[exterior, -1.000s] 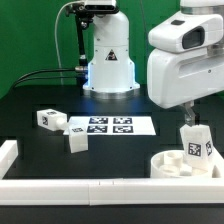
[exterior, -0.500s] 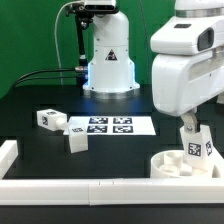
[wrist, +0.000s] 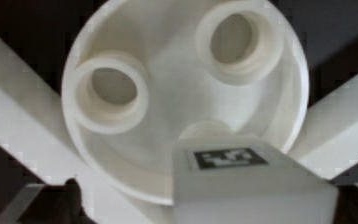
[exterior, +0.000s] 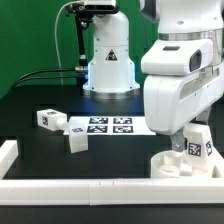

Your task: Assemble stool

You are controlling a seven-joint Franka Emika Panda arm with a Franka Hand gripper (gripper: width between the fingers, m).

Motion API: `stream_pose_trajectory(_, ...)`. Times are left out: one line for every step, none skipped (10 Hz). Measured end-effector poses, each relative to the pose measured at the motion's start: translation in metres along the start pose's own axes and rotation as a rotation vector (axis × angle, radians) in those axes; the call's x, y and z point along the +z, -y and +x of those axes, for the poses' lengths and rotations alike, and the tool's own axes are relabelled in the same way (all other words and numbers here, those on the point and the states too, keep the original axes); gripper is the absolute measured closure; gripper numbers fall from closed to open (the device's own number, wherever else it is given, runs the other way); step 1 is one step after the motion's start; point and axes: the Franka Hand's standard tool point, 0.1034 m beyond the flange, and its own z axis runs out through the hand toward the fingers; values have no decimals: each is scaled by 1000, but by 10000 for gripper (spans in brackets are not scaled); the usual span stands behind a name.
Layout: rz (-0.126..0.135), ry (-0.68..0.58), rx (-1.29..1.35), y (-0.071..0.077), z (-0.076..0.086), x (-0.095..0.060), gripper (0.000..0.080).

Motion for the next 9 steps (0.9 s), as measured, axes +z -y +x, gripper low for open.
stream_pose_trajectory(0,0,23,0,0,0,406)
stream_pose_trajectory(2,0,78,0,0,0,406)
stream_pose_trajectory(2,0,169,0,0,1,466)
stream_pose_trajectory(2,0,236,0,0,1,466)
stream_pose_trajectory(4,-1,354,1,1,0,466)
stream_pose_trajectory(3,-5,487,1,6,-3,466)
stream_pose_trajectory(8,-9,649,4,9,-3,466)
stream_pose_trajectory(23,-11,851,7,10,-2,466)
stream_pose_trajectory(25,-8,970,9,12,-1,466)
